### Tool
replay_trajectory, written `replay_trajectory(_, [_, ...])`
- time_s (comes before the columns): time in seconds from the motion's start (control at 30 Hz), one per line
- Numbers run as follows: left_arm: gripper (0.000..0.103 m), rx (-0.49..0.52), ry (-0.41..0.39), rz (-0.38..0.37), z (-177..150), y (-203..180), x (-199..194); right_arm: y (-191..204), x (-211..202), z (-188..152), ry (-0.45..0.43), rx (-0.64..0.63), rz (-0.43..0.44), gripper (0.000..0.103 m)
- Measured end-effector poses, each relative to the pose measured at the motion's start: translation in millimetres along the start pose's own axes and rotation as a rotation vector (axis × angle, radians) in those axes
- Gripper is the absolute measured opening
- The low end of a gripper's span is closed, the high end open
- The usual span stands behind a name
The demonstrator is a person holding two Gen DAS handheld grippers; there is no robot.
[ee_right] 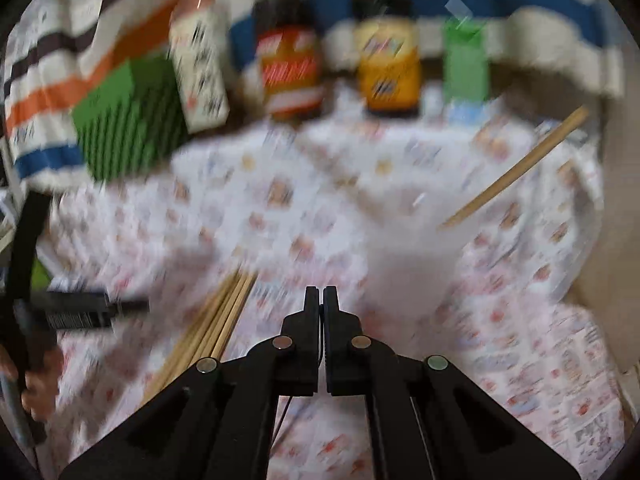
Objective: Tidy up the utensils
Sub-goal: 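Close the left tool on a chopstick from the bundle while the right tool lifts its chopstick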
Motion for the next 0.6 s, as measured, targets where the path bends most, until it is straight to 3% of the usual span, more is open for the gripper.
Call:
replay_trajectory(0.03, [0.046, 0.011, 0.011, -0.008, -2.0, -3.8, 2.1, -4.4, -6.1, 3.8, -0.043, 0.015, -0.008, 0.002])
replay_trajectory(0.17, [0.035, 0.024, 0.043, -0.079, -8.7, -17.3, 7.6, -19.5, -27.1, 15.5, -0.166, 0.056, -0.056, 0.002])
replay_trajectory(0.4, [0.026, 0.083, 0.054, -0.028, -16.1, -35.5, 20.5, -38.4, -35.6, 25.9, -0.162, 0.108, -0.08, 0.002])
replay_trajectory(0.6, [0.024, 0.059, 0.039, -0.064, -13.6, -36.2, 27.1, -38.4, -33.4, 24.6, -0.147, 0.099, -0.084, 0.002])
Point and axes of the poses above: each gripper's, at about its wrist camera, not at the fingertips, and x roughly the way its jaws point, y to its left, z to its top, the point moved 4 cm from there along x, roughly the way its jaws point, and after that the axes turned 5 degrees about -x, right-handed, at the moved point
